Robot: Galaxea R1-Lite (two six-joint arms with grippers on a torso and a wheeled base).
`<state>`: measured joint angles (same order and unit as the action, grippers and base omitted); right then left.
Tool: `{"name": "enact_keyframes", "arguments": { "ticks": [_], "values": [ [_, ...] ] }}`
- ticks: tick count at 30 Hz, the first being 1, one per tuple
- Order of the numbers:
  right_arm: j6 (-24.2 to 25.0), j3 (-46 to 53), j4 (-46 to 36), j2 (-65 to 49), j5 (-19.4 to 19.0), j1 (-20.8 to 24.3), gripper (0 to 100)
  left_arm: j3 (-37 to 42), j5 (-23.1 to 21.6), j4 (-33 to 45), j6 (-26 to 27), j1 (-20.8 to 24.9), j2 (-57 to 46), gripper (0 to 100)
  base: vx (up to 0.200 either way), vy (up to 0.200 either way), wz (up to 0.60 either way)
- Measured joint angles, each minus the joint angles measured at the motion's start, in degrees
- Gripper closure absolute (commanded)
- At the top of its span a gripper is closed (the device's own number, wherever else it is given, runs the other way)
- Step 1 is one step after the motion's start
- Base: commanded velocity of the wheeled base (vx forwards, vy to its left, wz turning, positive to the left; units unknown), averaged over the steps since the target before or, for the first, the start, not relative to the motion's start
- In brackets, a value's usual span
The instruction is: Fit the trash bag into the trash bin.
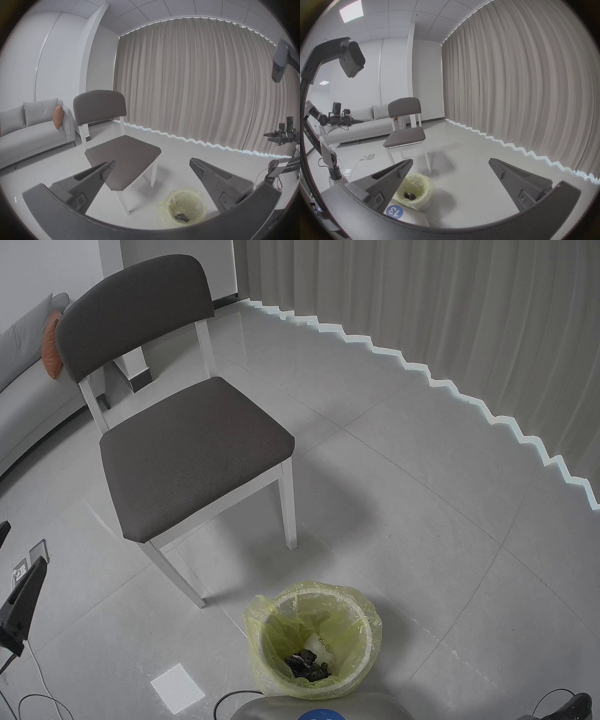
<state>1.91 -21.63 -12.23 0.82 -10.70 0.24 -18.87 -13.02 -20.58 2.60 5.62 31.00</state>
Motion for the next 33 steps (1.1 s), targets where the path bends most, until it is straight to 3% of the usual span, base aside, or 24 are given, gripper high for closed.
{"name": "enact_keyframes", "arguments": {
  "ticks": [10,13,23,33],
  "values": [
    [-2.82,14.69,25.0,-0.09,0.41,0.0,0,3.28,-0.26,0.49,0.09,-1.63,-7.22,0,0.0,0.0,0.0],
    [-4.12,18.58,28.89,-0.09,0.45,0.0,0,5.25,-0.28,1.06,0.09,-1.79,-11.02,0,0.0,0.0,0.0],
    [-5.02,20.55,27.55,-0.09,0.96,0.0,0,10.64,-0.13,3.91,-0.79,-3.15,-22.58,0,0.0,0.0,0.0],
    [-5.0,20.61,27.5,-0.07,4.46,0.0,0,13.62,-0.13,6.88,-1.34,-5.18,-29.05,0,0.0,0.0,0.0]
  ]
}}
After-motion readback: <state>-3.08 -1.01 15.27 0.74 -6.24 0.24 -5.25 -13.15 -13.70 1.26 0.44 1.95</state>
